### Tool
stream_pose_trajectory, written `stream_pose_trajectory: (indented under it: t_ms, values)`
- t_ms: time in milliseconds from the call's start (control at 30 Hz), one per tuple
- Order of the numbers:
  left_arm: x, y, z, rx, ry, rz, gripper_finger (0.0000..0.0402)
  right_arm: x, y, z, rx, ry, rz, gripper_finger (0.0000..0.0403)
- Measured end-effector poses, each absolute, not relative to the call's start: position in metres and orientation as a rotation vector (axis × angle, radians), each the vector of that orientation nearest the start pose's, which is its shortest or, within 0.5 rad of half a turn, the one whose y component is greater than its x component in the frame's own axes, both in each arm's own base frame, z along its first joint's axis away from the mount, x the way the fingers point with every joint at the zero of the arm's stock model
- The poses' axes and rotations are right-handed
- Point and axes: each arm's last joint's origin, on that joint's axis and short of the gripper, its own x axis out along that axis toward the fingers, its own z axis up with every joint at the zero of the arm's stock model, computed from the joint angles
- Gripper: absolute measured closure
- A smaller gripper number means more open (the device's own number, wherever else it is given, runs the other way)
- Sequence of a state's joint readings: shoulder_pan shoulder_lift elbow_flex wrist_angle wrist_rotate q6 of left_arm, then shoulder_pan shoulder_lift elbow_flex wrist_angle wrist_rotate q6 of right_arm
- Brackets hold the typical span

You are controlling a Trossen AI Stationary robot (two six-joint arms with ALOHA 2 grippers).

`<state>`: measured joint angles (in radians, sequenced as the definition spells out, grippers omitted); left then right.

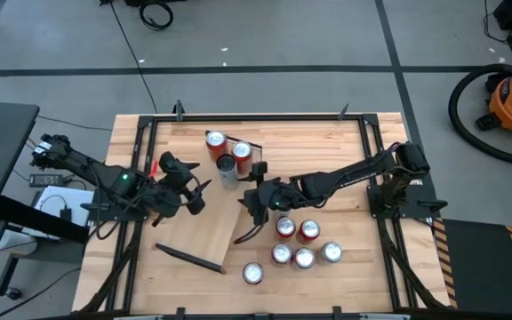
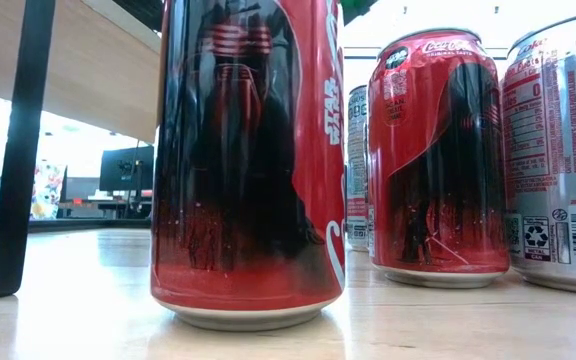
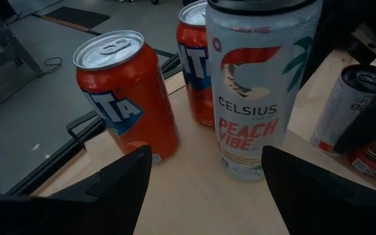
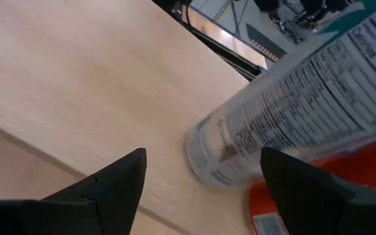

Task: Place canned beverage on shelf
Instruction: Put the top white soda can on the shelf

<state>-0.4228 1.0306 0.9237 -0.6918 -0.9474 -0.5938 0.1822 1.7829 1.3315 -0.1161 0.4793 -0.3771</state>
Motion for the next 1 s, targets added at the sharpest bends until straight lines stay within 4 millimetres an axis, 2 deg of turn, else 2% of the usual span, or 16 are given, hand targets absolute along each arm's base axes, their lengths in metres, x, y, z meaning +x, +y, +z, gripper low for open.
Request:
stream_pose_trajectory:
  t_ms: [200,400,667,1000]
  values:
    - [0.186,-0.058,0.303,-0.047,0.449,0.649,0.0099,0.394,0.056,0.258,-0.679,0.645,-0.298,0.0096]
    - [0.186,-0.058,0.303,-0.047,0.449,0.648,0.0099,0.397,0.058,0.263,-0.781,0.604,-0.278,0.0119]
    - [0.185,-0.057,0.304,-0.039,0.439,0.661,0.0099,0.402,0.054,0.267,-0.745,0.536,-0.219,0.0148]
    - [0.185,-0.057,0.304,-0.039,0.439,0.661,0.0099,0.405,0.046,0.270,-0.687,0.485,-0.160,0.0151]
